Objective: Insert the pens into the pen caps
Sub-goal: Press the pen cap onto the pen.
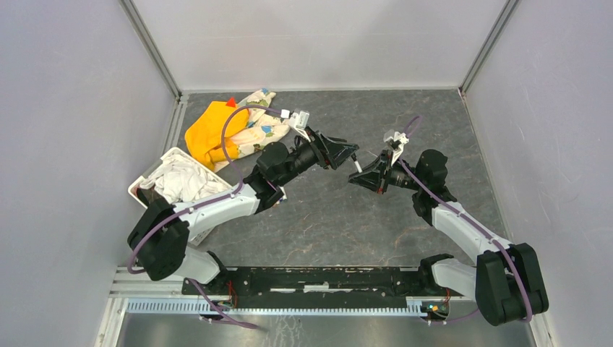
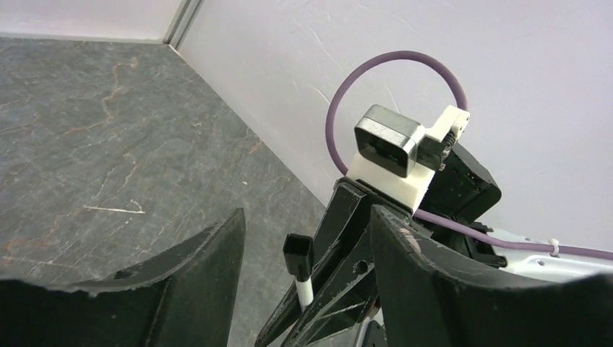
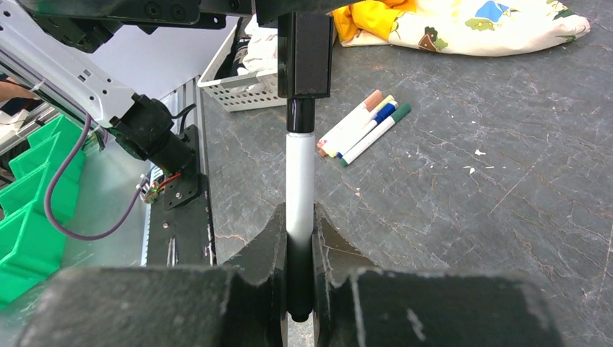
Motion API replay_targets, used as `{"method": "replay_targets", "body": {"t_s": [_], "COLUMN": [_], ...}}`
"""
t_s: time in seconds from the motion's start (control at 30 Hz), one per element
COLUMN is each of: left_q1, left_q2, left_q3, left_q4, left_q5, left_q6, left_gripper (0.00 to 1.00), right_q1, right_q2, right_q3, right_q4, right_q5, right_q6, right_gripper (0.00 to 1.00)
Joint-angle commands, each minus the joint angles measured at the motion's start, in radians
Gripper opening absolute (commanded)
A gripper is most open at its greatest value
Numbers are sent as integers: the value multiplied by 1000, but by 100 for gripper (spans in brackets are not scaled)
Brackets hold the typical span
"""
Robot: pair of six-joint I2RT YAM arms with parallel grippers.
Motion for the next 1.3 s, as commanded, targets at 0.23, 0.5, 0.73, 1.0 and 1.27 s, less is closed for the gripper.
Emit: {"method": "replay_targets", "body": {"t_s": [0.23,0.5,0.73,1.0,1.27], "left_q1": [-1,-3,-4,-7,-67], "left_q2": [42,65,83,110,184], "left_q3": [48,62,68,78,18], "left_q4": [58,64,76,62,70], "left_q5": [55,80,103,182,458], "left_q6": [2,-12,-18,6,59], "left_gripper": [57,50,27,2,2], "right_q1": [-4,-4,-3,-3,-11], "right_q2": [-6,-3,-1,-14,31], "right_q3": [-7,-8,-8,-27,-43], "right_q4": [76,81,81,137,420], "right_q5": [-19,-17,-14,-18,-133], "right_q6": [31,34,38,55,146], "right_gripper": [0,0,0,0,0]}}
